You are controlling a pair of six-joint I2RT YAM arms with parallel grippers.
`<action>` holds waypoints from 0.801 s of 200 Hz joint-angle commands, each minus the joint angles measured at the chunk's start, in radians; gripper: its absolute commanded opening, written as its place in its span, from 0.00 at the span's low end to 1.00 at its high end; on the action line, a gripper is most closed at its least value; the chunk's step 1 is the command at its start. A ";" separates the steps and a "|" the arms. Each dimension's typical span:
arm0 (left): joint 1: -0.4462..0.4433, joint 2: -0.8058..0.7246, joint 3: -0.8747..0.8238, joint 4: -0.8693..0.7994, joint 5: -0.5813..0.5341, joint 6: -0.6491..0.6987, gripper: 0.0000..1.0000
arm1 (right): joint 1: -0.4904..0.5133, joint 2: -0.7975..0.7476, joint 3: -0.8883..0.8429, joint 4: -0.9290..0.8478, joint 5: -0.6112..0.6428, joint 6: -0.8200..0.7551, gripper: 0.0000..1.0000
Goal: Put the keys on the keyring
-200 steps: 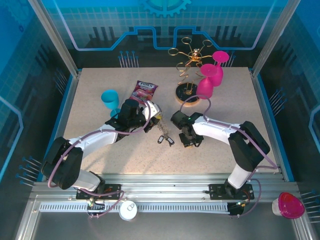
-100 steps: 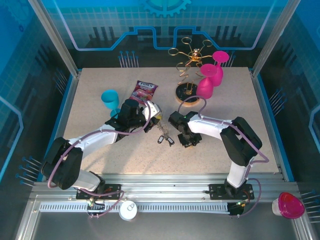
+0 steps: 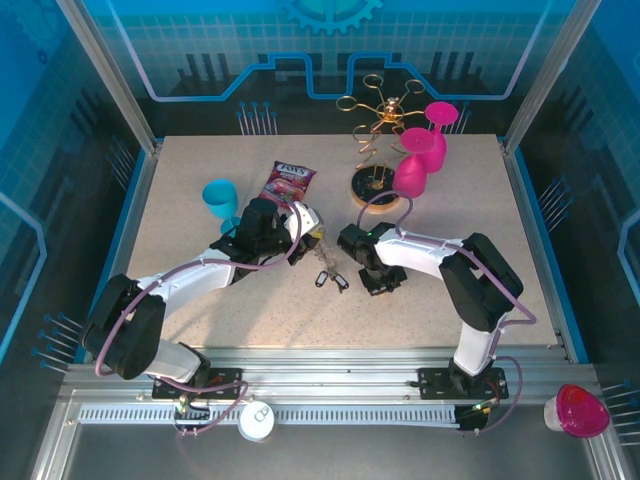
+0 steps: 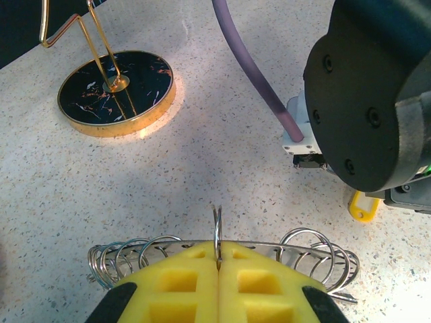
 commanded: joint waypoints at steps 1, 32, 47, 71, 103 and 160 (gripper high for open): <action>0.000 -0.032 -0.007 0.004 0.028 0.020 0.00 | 0.008 0.013 0.024 -0.027 0.014 0.014 0.18; 0.000 -0.034 -0.007 0.003 0.028 0.020 0.00 | 0.008 0.023 0.026 -0.004 -0.020 0.003 0.21; 0.000 -0.033 -0.007 0.001 0.030 0.020 0.00 | 0.008 0.029 0.031 0.001 -0.027 -0.001 0.21; 0.000 -0.032 -0.008 0.001 0.030 0.021 0.00 | 0.007 0.036 0.037 0.001 -0.023 -0.006 0.20; 0.000 -0.032 -0.008 0.001 0.031 0.021 0.00 | 0.008 0.036 0.042 -0.008 -0.012 -0.005 0.19; 0.000 -0.032 -0.007 0.000 0.032 0.020 0.00 | 0.008 0.040 0.049 -0.021 0.006 -0.004 0.16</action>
